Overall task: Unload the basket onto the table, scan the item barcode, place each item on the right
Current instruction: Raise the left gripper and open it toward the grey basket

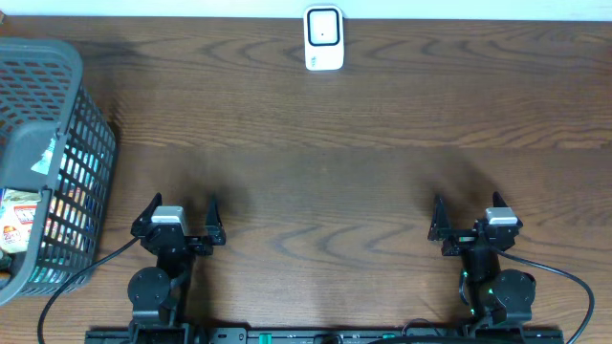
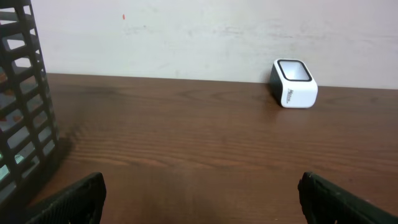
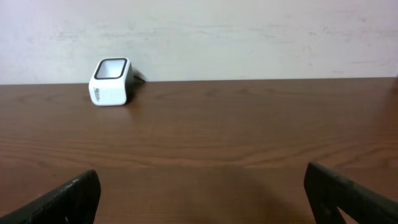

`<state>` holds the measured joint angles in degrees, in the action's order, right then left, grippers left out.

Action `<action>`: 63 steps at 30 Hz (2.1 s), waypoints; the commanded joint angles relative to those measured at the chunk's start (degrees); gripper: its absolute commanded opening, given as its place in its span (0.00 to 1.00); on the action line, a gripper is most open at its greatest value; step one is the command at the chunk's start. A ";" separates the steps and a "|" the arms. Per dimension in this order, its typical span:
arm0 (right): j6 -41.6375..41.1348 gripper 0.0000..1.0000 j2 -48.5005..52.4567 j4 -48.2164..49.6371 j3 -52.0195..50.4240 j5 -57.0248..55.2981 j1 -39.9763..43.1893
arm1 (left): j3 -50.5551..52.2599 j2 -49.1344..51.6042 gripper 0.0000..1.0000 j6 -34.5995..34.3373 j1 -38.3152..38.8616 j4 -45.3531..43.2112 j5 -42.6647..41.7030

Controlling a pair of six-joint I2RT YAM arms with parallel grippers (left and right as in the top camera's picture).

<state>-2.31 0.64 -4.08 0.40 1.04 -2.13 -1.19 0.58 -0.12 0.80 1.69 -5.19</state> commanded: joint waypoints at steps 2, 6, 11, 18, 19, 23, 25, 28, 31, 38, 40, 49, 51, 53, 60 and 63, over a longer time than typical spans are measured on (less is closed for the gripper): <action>0.68 0.99 0.11 -0.24 -0.09 -0.26 -0.55 | 0.96 -0.28 0.98 0.50 -0.31 2.01 -0.31; 0.68 0.99 0.11 -0.24 -0.09 -0.26 -0.55 | 0.96 -0.28 0.98 0.50 -0.31 1.99 -0.31; 0.68 0.99 0.11 -0.24 -0.09 -0.26 -0.55 | 0.96 -0.28 0.98 0.50 -0.31 1.99 -0.31; 0.68 0.99 0.11 -0.24 -0.09 -0.26 -0.55 | 0.96 -0.28 0.98 0.50 -0.31 1.99 -0.31; 0.66 0.99 0.11 -0.24 -0.09 -0.26 -0.55 | 0.96 -0.28 0.98 0.50 -0.31 2.01 -0.31; 0.66 0.99 0.11 -0.24 -0.09 -0.26 -0.55 | 0.96 -0.28 0.97 0.50 -0.31 1.99 -0.31; 0.68 0.99 0.11 -0.24 -0.09 -0.26 -0.55 | 0.96 -0.28 0.98 0.50 -0.31 2.01 -0.31; 0.66 0.99 0.11 -0.24 -0.09 -0.26 -0.55 | 0.96 -0.28 0.98 0.50 -0.31 2.01 -0.31; 0.68 0.99 0.11 -0.24 -0.09 -0.26 -0.55 | 0.96 -0.28 0.98 0.48 -0.31 1.99 -0.31; 0.66 0.99 0.11 -0.24 -0.09 -0.26 -0.55 | 0.96 -0.28 0.98 0.50 -0.31 1.99 -0.31; 0.68 0.99 0.11 -0.24 -0.09 -0.26 -0.55 | 0.96 -0.28 0.98 0.50 -0.31 1.99 -0.31; 0.66 0.99 0.11 -0.24 -0.09 -0.26 -0.55 | 0.96 -0.28 0.98 0.50 -0.31 1.99 -0.31; 0.66 0.99 0.11 -0.24 -0.09 -0.26 -0.55 | 0.96 -0.28 0.98 0.48 -0.31 1.92 -0.31; 0.68 0.99 0.11 -0.24 -0.09 -0.26 -0.55 | 0.96 -0.28 0.98 0.44 -0.31 1.92 -0.33; 0.66 0.99 0.11 -0.24 -0.09 -0.26 -0.55 | 0.96 -0.24 0.98 -0.04 -0.31 1.92 -0.37; 0.68 0.99 0.11 -0.24 -0.09 -0.26 -0.55 | 0.96 -0.24 0.98 -3.58 -0.31 1.92 -0.37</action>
<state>-2.31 0.69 -4.08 0.40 1.04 -2.13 -1.19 0.58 -0.45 0.80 1.67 -5.19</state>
